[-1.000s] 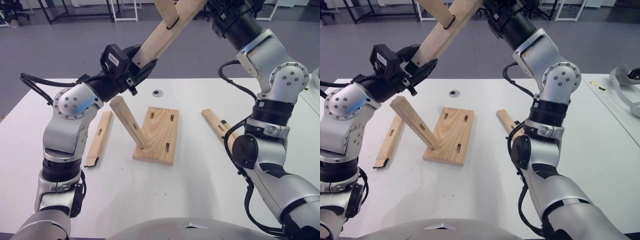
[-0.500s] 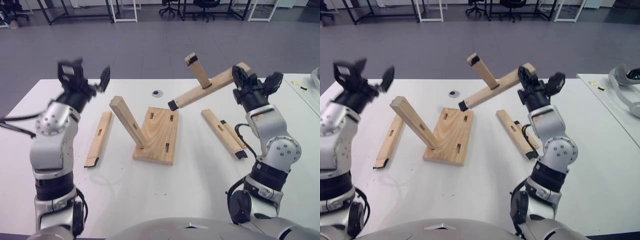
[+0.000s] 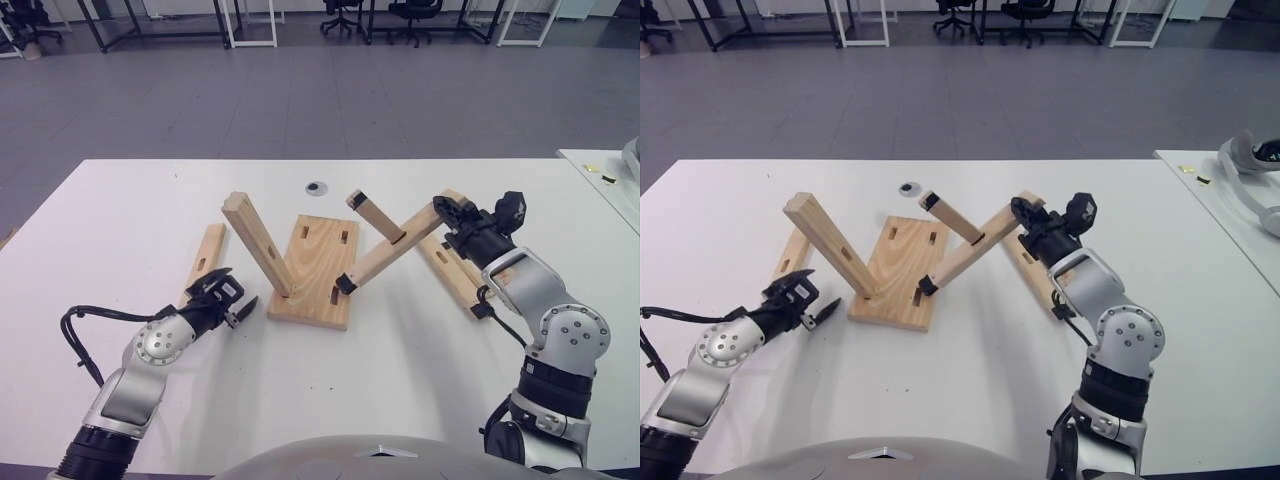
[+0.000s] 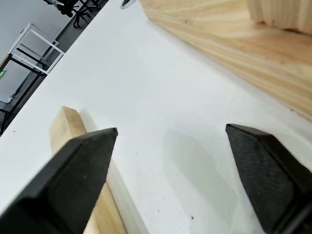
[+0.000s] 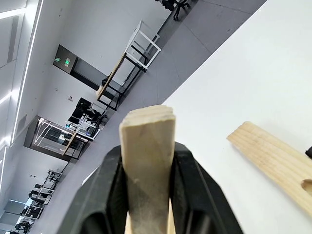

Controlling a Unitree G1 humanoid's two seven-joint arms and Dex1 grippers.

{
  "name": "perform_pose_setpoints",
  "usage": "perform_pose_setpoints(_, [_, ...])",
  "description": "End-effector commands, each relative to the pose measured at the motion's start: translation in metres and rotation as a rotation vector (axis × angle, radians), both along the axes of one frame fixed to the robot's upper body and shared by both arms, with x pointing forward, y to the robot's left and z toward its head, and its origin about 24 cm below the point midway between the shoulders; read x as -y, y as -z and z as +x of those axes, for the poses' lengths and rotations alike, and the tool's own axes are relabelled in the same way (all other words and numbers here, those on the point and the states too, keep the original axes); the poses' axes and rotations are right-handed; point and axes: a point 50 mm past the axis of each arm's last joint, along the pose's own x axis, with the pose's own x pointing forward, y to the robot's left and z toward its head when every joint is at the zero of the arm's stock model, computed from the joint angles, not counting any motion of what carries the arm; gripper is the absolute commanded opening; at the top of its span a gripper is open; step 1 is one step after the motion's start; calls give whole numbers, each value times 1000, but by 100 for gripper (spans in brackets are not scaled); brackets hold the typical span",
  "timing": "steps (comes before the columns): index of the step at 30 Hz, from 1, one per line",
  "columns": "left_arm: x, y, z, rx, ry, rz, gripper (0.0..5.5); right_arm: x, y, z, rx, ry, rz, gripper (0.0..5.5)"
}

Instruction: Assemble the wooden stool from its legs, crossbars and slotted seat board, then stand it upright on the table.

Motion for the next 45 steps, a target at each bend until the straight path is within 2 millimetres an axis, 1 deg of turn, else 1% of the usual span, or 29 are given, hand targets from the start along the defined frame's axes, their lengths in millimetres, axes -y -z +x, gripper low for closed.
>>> perform_pose_setpoints(1, [19, 3, -9, -84, 53, -103, 410, 20, -37, 10, 196, 86, 30, 100])
perform_pose_setpoints(3, [27, 3, -12, -116, 62, -167, 410, 27, -46, 11, 248, 100, 35, 100])
perform_pose_setpoints(4, [31, 3, -14, -136, 65, -205, 410, 29, -47, 12, 254, 98, 5, 100])
perform_pose_setpoints(6, [39, 2, -14, -154, 65, -261, 410, 30, -43, 11, 237, 65, -92, 100])
perform_pose_setpoints(9, [56, 2, -5, -144, 60, -339, 410, 29, -39, 5, 223, 14, -220, 100])
perform_pose_setpoints(12, [74, 2, -2, -140, 43, -431, 410, 25, -40, -2, 215, -10, -214, 100])
perform_pose_setpoints(15, [82, 6, -5, -154, 39, -452, 410, 26, -41, -8, 198, -5, -204, 100])
perform_pose_setpoints(17, [82, 10, -8, -162, 31, -444, 410, 27, -42, -13, 178, -8, -225, 100])
perform_pose_setpoints(20, [76, 12, -11, -151, 3, -416, 410, 27, -44, -17, 160, -10, -235, 100])
perform_pose_setpoints(22, [67, 6, -11, -119, -29, -415, 410, 17, -42, -20, 143, -49, -231, 100])
perform_pose_setpoints(24, [57, 2, -11, -94, -54, -395, 410, 11, -35, -24, 108, -72, -234, 100])
perform_pose_setpoints(26, [50, 1, -12, -77, -74, -377, 410, 10, -30, -25, 82, -67, -231, 100])
perform_pose_setpoints(28, [42, -4, -7, -21, -117, -385, 410, 13, -24, -27, 49, -23, -239, 100])
perform_pose_setpoints(30, [37, -10, -3, 25, -147, -401, 410, 14, -22, -28, 39, 5, -269, 100])
perform_pose_setpoints(32, [36, -12, -1, 43, -156, -411, 410, 14, -23, -28, 43, 14, -283, 100])
perform_pose_setpoints(35, [36, -17, 4, 79, -173, -419, 410, 12, -29, -28, 78, 44, -353, 100])
perform_pose_setpoints(38, [36, -18, 5, 87, -176, -422, 410, 10, -27, -29, 93, 59, -382, 100])
perform_pose_setpoints(40, [38, -20, 7, 92, -170, -423, 410, 4, -21, -34, 107, 60, -437, 100])
perform_pose_setpoints(42, [38, -22, 9, 100, -168, -427, 410, -7, -14, -41, 162, 33, -518, 100])
perform_pose_setpoints(45, [39, -22, 9, 101, -165, -430, 410, -12, -8, -45, 228, 18, -549, 100])
